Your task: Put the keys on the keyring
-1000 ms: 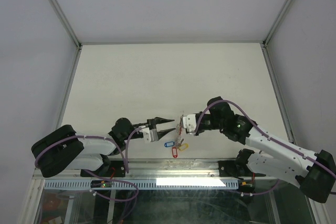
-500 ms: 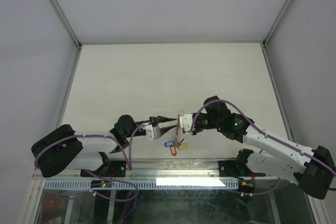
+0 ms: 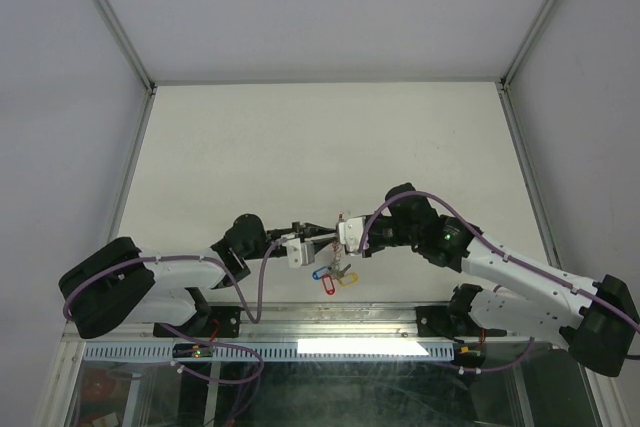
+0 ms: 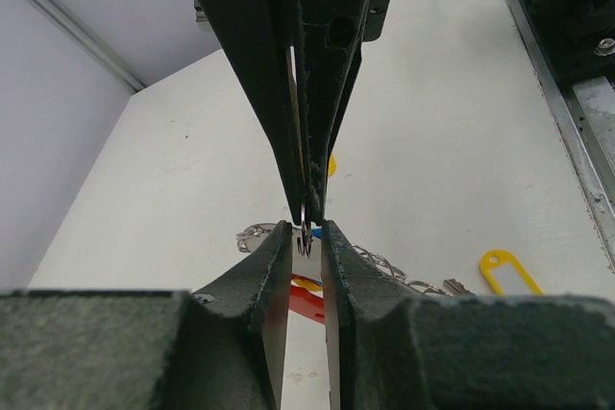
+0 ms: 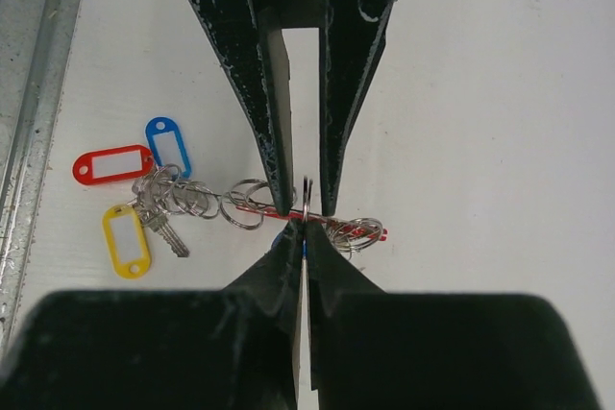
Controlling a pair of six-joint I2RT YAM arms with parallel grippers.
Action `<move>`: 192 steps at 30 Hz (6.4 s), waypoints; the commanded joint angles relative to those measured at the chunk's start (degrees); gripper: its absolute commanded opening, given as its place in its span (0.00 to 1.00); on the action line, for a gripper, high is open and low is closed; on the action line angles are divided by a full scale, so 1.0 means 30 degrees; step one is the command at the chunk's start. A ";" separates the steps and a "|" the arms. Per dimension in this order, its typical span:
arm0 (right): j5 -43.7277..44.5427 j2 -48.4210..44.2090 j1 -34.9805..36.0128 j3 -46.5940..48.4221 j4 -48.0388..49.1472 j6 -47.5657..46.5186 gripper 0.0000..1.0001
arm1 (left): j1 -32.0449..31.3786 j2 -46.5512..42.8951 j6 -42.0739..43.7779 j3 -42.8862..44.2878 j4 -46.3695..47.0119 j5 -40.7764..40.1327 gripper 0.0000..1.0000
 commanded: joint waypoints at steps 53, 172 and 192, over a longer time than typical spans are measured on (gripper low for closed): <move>1.0068 0.0733 -1.0781 -0.0564 -0.3226 3.0347 0.60 | 0.2465 0.0777 -0.3833 -0.1647 0.6267 0.2078 0.00; -0.0876 0.1768 -1.6112 -0.0568 0.2435 2.3174 0.00 | -0.1187 0.0682 -0.3652 0.3730 -0.3545 -1.1808 0.00; -0.4211 0.2488 -1.0573 0.2612 0.0169 1.5504 0.00 | 0.1237 0.0175 -0.8174 -0.0925 0.6778 -0.8645 0.00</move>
